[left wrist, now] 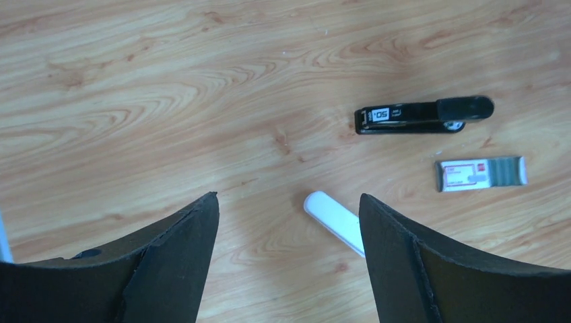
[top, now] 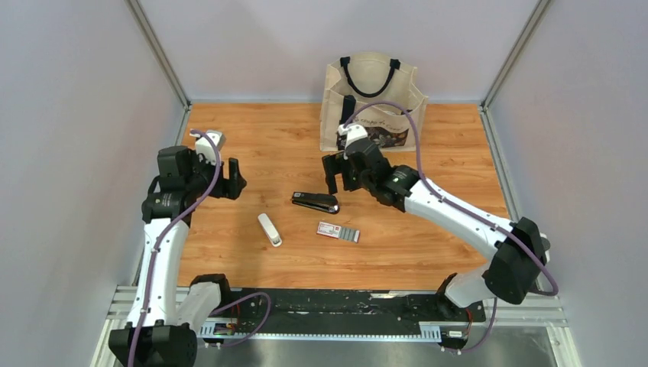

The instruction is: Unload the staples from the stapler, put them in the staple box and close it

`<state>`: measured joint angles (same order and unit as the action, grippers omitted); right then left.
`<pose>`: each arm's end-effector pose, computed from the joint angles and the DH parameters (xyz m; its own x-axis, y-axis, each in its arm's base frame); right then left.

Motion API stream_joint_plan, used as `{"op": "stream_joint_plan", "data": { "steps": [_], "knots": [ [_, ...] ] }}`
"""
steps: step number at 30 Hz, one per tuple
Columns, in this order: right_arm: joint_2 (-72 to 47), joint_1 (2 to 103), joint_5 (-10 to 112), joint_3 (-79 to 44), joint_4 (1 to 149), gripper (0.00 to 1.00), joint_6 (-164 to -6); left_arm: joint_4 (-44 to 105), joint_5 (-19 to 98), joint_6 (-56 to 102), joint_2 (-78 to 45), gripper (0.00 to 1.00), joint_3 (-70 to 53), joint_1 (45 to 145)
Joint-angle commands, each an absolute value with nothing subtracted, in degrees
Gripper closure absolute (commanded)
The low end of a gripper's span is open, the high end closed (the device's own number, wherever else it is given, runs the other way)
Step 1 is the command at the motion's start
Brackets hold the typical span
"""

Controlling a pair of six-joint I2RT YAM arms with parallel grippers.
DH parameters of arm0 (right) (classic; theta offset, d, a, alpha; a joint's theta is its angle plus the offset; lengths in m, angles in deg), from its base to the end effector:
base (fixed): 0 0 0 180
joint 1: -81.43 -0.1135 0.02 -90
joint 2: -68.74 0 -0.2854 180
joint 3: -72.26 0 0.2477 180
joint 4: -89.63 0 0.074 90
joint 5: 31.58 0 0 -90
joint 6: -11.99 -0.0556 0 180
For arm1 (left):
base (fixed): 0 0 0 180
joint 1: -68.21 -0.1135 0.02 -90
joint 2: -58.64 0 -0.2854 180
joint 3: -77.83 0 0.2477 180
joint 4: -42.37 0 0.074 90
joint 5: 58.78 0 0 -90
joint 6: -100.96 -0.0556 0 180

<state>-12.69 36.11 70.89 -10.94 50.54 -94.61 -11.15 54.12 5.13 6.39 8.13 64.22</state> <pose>0.2385 0.2241 0.3256 -0.5724 -0.1821 -0.7995 -0.4278 0.8981 0.1017 0.1838 -0.0089 0.3397 -0.5589 0.0548 -0.8274 0.3080 0.9401 -0.1458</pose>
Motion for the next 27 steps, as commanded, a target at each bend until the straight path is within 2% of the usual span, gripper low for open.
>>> {"op": "stream_joint_plan", "data": {
  "steps": [1,3,6,14,19,27],
  "knots": [
    [-18.3,32.0,76.1,-17.6,45.2,0.0,-91.0,-10.8,61.3,10.7,5.1,0.16,6.6,58.7],
    [-20.6,30.6,78.1,-19.6,42.3,0.0,-90.0,-11.2,65.0,13.1,2.7,0.16,6.1,53.5],
    [-22.9,28.4,78.4,-20.9,43.0,0.0,-89.3,-14.4,67.5,11.0,0.2,0.15,4.8,51.6],
    [-32.2,22.7,75.3,-27.3,43.7,0.0,-90.2,-14.9,71.6,7.1,2.6,0.15,9.1,45.1],
    [-39.4,21.7,71.4,-32.2,44.3,0.05,-91.9,-15.0,75.4,6.2,1.9,0.14,11.3,39.0],
    [-46.0,18.9,67.6,-37.2,45.4,0.04,-92.5,-19.4,77.7,0.3,0.8,0.14,12.7,37.4]
  ]
}}
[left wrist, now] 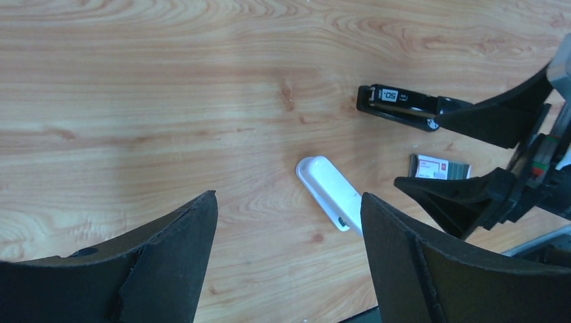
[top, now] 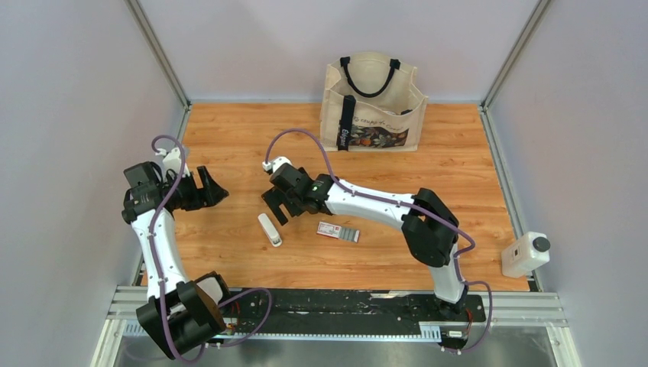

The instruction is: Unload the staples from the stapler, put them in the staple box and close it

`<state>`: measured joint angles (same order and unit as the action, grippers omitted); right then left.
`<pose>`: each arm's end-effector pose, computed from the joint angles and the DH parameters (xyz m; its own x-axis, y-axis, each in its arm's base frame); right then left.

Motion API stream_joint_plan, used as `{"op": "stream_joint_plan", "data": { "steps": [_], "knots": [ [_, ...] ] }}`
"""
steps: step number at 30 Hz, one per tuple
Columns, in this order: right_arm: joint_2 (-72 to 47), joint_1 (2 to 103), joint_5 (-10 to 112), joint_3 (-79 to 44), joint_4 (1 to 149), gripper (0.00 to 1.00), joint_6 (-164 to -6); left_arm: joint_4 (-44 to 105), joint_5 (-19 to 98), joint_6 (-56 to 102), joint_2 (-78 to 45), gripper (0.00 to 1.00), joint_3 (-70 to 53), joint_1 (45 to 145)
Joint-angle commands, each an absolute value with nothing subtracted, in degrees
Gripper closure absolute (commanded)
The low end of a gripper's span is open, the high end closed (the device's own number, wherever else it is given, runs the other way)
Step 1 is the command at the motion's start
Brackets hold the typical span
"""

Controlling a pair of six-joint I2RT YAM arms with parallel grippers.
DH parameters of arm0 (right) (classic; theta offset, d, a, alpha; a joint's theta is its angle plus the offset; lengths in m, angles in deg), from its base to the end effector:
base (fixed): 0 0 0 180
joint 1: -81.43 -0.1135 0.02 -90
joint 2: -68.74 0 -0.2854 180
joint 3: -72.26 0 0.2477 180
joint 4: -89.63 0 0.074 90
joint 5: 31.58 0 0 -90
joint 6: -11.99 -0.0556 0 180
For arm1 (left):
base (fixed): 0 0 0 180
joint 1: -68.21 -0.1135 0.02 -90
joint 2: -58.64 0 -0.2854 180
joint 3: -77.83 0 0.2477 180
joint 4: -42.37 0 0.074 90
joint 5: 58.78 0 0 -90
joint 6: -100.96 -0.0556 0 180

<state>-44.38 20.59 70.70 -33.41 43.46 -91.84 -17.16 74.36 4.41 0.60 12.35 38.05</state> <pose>0.2314 0.3905 0.2405 -0.5702 -0.5425 -0.6169 -0.6751 0.7373 -0.0245 0.1790 0.0600 0.2973 -0.6781 -0.2978 -0.6720 0.0745 0.8817 -0.4659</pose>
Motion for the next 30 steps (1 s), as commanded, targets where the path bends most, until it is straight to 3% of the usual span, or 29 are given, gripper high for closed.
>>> {"op": "stream_joint_plan", "data": {
  "steps": [1,19,25,30],
  "knots": [
    [-46.6,18.5,67.4,-37.7,45.4,0.04,-92.3,-19.5,78.3,0.1,0.9,0.14,12.8,37.3],
    [-53.6,13.6,65.5,-41.6,45.1,0.08,-94.8,-21.6,77.8,-3.9,1.2,0.14,12.3,37.4],
    [-57.0,13.6,66.0,-44.8,43.8,0.27,-94.5,-23.0,74.1,-5.7,3.4,0.13,11.9,37.4],
    [-59.3,13.6,65.7,-47.9,42.9,0.57,-94.8,-24.0,73.0,-7.9,4.4,0.13,11.6,37.4]
  ]
}}
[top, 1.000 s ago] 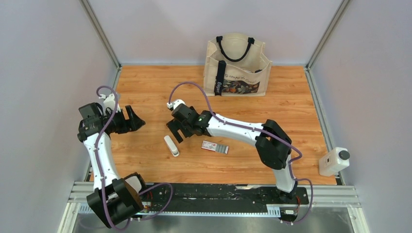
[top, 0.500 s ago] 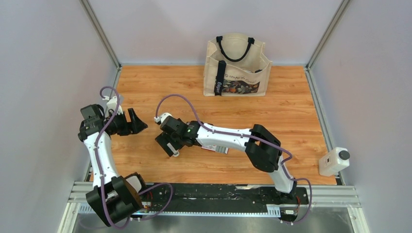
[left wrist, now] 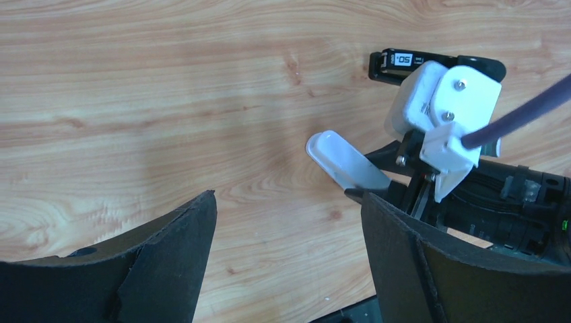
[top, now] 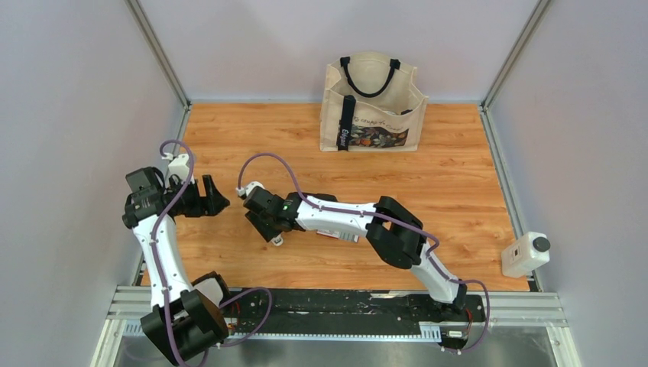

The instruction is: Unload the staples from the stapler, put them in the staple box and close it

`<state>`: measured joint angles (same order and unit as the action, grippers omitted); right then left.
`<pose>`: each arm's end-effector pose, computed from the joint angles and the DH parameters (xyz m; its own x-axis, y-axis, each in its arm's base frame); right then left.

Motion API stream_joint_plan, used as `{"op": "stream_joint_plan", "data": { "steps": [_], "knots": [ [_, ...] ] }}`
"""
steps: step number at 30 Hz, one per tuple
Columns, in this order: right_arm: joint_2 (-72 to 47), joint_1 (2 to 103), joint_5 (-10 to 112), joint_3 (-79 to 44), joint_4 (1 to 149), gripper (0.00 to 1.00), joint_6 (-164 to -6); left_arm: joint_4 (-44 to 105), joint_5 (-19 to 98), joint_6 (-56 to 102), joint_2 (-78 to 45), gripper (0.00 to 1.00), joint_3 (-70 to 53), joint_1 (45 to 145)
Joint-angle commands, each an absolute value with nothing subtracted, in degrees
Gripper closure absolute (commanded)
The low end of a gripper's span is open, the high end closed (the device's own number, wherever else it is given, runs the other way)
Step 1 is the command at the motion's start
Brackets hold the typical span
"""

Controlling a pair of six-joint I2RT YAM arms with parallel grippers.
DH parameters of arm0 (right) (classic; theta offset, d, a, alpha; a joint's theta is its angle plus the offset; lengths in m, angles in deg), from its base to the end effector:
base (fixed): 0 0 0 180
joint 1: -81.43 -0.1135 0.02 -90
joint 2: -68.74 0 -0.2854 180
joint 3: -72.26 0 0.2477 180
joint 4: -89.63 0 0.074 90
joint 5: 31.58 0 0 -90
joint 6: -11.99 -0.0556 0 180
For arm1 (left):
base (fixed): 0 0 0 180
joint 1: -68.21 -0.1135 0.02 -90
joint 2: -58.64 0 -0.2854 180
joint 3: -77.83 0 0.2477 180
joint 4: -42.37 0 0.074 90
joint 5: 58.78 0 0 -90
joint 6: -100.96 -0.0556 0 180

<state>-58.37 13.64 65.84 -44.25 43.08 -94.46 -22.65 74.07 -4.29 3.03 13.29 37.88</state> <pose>0.1978 0.4655 0.1871 -0.5570 -0.6214 -0.5510 -0.7652 0.6419 0.0496 0.1637 0.0520 0.2922 -0.7023 -0.1875 -0.6867 0.1472 0.9056 -0.3978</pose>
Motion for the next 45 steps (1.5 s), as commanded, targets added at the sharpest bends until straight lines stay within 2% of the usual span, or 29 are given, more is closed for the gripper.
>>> {"op": "stream_joint_plan", "data": {
  "steps": [1,2,4,5,9,12,20,34,45],
  "knots": [
    [-59.4,13.6,65.8,-48.0,42.9,0.61,-94.8,-24.1,73.0,-8.1,4.4,0.13,11.5,37.4],
    [-59.4,13.6,66.0,-48.2,42.9,0.68,-94.8,-24.2,73.0,-8.6,4.6,0.13,11.5,37.4],
    [-59.3,13.6,66.4,-48.3,42.7,0.72,-95.0,-24.0,73.1,-8.9,4.5,0.13,11.4,37.4],
    [-59.3,13.7,66.6,-48.4,42.2,0.78,-95.0,-24.0,73.5,-9.2,4.4,0.13,11.4,37.4],
    [-58.5,13.8,68.2,-48.6,41.8,0.85,-95.1,-24.0,77.3,-11.1,4.0,0.13,11.8,37.7],
    [-56.5,15.0,69.2,-48.2,42.3,0.92,-96.6,-23.9,76.0,-12.8,3.7,0.12,11.7,41.3],
    [-44.7,19.6,63.7,-33.3,57.1,0.93,-105.4,-23.4,73.7,-16.9,1.4,0.12,12.6,50.4],
    [-39.8,19.7,56.3,-26.0,69.0,0.96,-115.0,-17.0,69.4,-28.5,-3.9,0.14,19.3,54.5],
    [-38.8,19.8,54.3,-23.3,74.9,0.97,-118.7,-21.3,70.1,-39.2,-6.1,0.14,19.9,56.3]
  ]
}}
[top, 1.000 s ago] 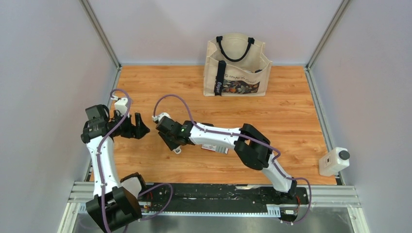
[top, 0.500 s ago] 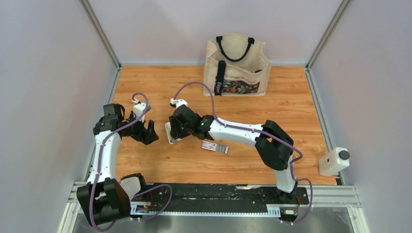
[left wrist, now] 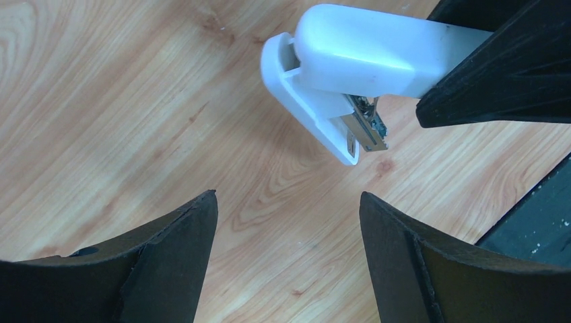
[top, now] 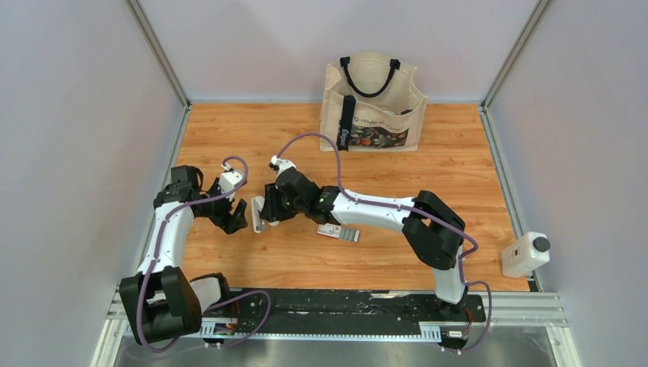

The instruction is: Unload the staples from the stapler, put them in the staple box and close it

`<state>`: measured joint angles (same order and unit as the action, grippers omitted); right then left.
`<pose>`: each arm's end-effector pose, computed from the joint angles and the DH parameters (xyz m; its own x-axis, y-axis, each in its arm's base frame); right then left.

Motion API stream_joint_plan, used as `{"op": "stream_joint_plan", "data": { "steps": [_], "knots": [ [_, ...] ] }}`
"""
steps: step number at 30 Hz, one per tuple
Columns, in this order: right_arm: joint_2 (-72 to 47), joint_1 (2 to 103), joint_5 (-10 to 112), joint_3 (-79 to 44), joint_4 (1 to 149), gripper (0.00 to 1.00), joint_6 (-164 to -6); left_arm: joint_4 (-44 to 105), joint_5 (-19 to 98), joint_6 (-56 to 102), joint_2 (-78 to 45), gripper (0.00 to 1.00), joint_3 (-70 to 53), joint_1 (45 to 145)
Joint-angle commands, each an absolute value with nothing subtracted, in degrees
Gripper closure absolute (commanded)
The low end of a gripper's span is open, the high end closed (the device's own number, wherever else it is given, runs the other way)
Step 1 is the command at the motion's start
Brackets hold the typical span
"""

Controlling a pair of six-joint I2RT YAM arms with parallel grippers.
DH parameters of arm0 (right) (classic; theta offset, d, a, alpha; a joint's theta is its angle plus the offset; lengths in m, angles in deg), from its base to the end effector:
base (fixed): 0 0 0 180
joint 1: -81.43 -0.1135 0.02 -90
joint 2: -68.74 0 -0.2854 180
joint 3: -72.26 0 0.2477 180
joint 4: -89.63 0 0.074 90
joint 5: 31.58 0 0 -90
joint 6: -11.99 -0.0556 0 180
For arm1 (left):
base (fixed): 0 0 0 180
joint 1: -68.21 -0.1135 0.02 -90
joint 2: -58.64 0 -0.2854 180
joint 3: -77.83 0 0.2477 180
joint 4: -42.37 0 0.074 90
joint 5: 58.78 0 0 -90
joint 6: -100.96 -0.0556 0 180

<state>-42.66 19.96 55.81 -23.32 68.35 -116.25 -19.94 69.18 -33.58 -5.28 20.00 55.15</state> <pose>0.2202 0.4104 0.2336 -0.7803 -0.1407 -0.6094 -0.5246 0.6777 0.5152 0.1872 0.0083 0.2340 -0.6158 0.4249 -0.6635 0.6655 0.7313 -0.1494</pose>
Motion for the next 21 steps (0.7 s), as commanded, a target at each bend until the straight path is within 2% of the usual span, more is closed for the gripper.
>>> {"op": "stream_joint_plan", "data": {
  "steps": [1,15,18,21],
  "knots": [
    [-38.6,19.7,54.4,-23.0,75.1,0.97,-119.1,-21.4,70.4,-39.7,-6.2,0.14,20.0,56.4],
    [-35.8,19.7,52.8,-18.4,85.1,0.97,-124.1,-21.0,68.8,-43.8,-7.0,0.14,21.7,59.9],
    [-35.7,19.7,52.2,-18.1,85.4,0.97,-124.3,-20.1,67.5,-44.9,-6.2,0.16,22.8,59.9],
    [-35.6,19.8,51.7,-17.5,85.7,0.97,-124.9,-18.9,66.7,-46.2,-5.1,0.22,23.9,60.0]
  ]
}}
